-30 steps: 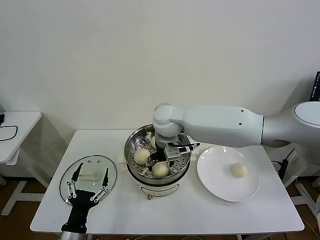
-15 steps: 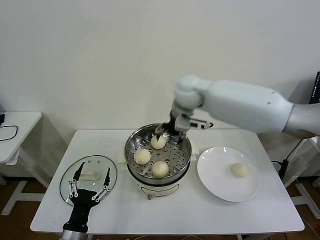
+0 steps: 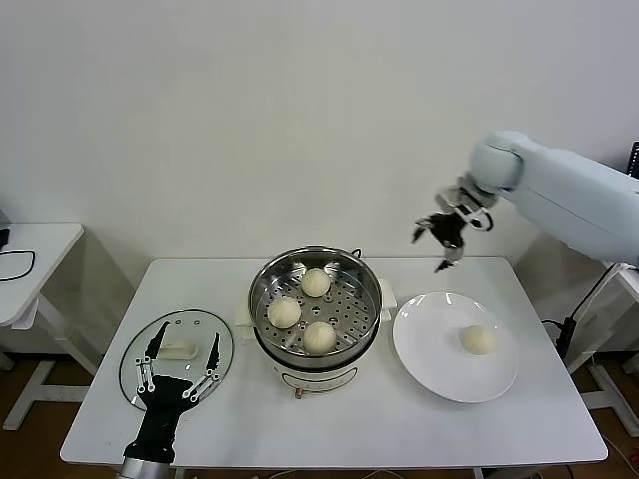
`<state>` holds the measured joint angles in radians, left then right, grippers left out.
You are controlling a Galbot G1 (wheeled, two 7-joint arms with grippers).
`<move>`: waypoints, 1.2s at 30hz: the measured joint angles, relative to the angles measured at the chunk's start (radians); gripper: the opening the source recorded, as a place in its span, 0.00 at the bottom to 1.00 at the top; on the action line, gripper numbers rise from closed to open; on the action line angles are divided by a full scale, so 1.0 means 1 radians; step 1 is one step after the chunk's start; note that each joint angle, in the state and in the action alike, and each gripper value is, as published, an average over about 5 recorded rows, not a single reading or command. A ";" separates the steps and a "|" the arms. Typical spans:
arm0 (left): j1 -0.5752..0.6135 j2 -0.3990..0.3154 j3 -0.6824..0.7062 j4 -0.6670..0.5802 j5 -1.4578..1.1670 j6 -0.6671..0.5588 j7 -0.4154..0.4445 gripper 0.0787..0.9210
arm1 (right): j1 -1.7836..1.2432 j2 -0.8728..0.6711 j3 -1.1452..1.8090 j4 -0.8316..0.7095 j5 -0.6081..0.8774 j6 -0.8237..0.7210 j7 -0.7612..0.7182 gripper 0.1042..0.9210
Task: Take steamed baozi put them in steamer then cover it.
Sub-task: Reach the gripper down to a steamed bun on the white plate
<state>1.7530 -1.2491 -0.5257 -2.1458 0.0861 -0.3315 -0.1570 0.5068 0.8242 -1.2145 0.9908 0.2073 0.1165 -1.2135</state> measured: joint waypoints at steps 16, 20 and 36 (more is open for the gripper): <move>0.014 -0.007 -0.010 -0.005 0.001 0.001 -0.001 0.88 | -0.218 -0.081 0.073 -0.108 -0.033 -0.049 0.044 0.88; 0.014 -0.010 -0.010 -0.004 0.002 0.000 -0.001 0.88 | -0.263 -0.081 0.097 -0.119 -0.045 -0.051 0.052 0.88; 0.016 -0.012 -0.014 0.008 0.002 -0.003 -0.001 0.88 | -0.369 -0.062 0.155 -0.150 -0.094 -0.059 0.088 0.88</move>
<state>1.7690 -1.2607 -0.5398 -2.1374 0.0881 -0.3342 -0.1582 0.1376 0.7617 -1.0595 0.8408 0.1134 0.0573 -1.1251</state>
